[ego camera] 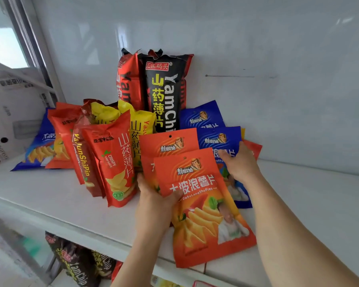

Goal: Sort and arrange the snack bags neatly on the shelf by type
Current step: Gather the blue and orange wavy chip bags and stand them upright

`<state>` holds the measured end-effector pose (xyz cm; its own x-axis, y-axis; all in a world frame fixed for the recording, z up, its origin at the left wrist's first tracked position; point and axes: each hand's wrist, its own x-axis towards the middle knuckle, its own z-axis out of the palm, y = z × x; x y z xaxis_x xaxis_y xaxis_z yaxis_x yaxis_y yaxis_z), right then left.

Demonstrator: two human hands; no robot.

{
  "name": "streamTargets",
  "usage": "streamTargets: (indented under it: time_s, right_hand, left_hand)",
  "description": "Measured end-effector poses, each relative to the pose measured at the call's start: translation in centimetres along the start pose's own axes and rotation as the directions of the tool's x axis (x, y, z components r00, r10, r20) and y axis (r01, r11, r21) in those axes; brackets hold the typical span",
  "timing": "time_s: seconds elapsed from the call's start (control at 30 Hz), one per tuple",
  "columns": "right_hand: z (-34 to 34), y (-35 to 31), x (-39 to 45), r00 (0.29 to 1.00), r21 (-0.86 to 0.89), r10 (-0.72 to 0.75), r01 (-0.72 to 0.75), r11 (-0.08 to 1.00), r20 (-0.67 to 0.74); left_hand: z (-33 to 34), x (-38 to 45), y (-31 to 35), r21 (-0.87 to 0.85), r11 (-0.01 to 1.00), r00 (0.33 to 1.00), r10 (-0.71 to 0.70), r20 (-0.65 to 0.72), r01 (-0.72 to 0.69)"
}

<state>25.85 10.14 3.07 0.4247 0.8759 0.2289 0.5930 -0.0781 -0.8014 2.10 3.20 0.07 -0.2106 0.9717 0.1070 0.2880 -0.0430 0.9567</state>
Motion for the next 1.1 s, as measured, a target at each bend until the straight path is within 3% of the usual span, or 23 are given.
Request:
streamTargets:
  time_s: [0.2,0.47,0.67,0.8,0.9,1.1]
  right_hand:
    - [-0.6,-0.7,1.3,0.996,0.144,0.089,-0.083,0.986,-0.032]
    - [-2.1,-0.8,3.2,0.968,0.278,0.061,-0.13,0.952,0.243]
    - [-2.0,-0.2,3.1,0.967,0.371,0.015,-0.112,0.922,0.255]
    - [-1.6,0.5,2.8,0.947,0.377,0.053,-0.177,0.909,0.316]
    - [-1.7,1.0,2.7,0.955,0.431,0.109,-0.224,0.874,0.275]
    - [-2.8,1.0,2.1,0.961,0.547,0.171,-0.265,0.794,0.218]
  left_hand:
    - [0.5,0.4,0.2,-0.067,0.996,0.998,-0.06,-0.037,0.057]
    - [0.7,0.6,0.4,-0.083,0.99,0.993,-0.115,-0.007,0.114]
    - [0.9,0.6,0.6,-0.183,0.972,0.989,-0.143,0.021,0.144]
    - [0.8,1.2,0.9,-0.321,0.918,0.972,-0.208,0.111,0.233]
    - [0.5,1.6,1.3,-0.431,0.845,0.945,-0.242,0.221,0.317]
    - [-0.4,1.5,2.8,-0.488,0.775,0.884,-0.189,0.427,0.402]
